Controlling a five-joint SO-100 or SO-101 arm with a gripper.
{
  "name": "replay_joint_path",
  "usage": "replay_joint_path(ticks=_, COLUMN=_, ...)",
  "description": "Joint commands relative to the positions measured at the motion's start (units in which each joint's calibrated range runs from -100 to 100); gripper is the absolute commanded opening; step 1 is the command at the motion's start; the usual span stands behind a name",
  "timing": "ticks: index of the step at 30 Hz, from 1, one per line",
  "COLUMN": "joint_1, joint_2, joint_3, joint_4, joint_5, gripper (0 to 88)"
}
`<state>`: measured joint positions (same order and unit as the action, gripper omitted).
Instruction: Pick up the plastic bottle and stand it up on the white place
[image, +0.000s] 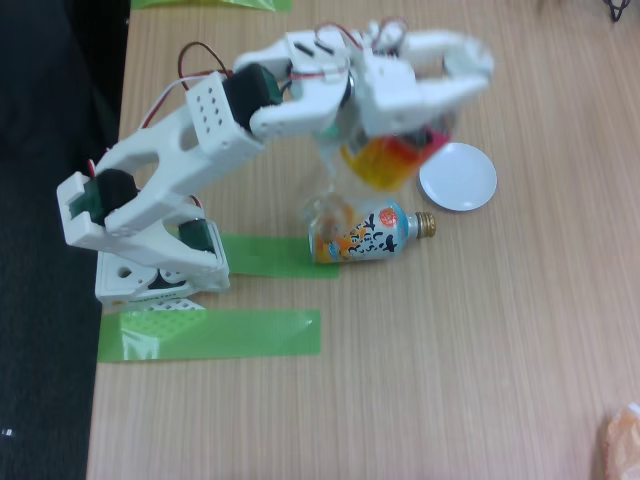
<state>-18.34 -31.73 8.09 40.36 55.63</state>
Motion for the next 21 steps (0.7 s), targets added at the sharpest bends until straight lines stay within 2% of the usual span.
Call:
replay_joint_path(ticks=1, joint_1=-2.7, joint_2=-1.7, joint_3=0.8, joint_4=-7.1, joint_5=-1.6, gripper=7.1)
replay_joint_path(ticks=5, joint_1=-5.1, joint_2=-1.7, joint_3=5.3, joint_4=-15.6, joint_5=-1.8, gripper=7.1)
replay_joint_path(ticks=9, joint_1=-6.3, joint_2=-1.7, joint_3=9.7, joint_4=-25.9, joint_5=-4.1, gripper=7.1)
replay_joint_path(ticks=21, joint_1=-6.3, joint_2=-1.6, joint_3=21.7, joint_4=-45.2, joint_5=-5.6, gripper=7.1)
